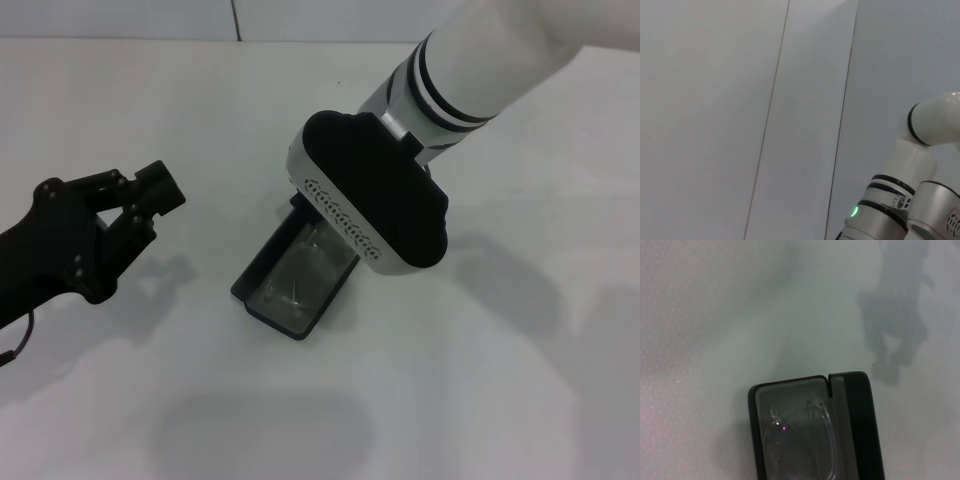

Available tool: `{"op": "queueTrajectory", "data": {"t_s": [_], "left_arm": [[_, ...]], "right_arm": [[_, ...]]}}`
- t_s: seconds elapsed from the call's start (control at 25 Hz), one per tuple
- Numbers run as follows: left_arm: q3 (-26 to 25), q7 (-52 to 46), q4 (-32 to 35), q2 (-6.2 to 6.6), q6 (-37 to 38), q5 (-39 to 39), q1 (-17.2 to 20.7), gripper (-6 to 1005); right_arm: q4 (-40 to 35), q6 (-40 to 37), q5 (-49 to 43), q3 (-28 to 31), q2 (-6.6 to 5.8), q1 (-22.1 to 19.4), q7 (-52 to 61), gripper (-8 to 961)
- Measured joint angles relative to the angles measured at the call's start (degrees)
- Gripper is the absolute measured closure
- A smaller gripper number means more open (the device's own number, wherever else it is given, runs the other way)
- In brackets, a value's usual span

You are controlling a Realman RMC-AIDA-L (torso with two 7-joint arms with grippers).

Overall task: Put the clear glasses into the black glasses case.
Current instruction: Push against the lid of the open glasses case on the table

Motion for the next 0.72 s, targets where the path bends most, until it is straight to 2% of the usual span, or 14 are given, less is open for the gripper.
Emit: {"op": "queueTrajectory", "data": {"t_s": [0.72], "left_arm": [[0.0, 0.1, -0.1, 0.0, -0.2, 0.0, -0.2, 860]], "right_arm": [[2.1, 3.2, 0.3, -2.4, 0.0, 0.5, -0.1, 755]]}}
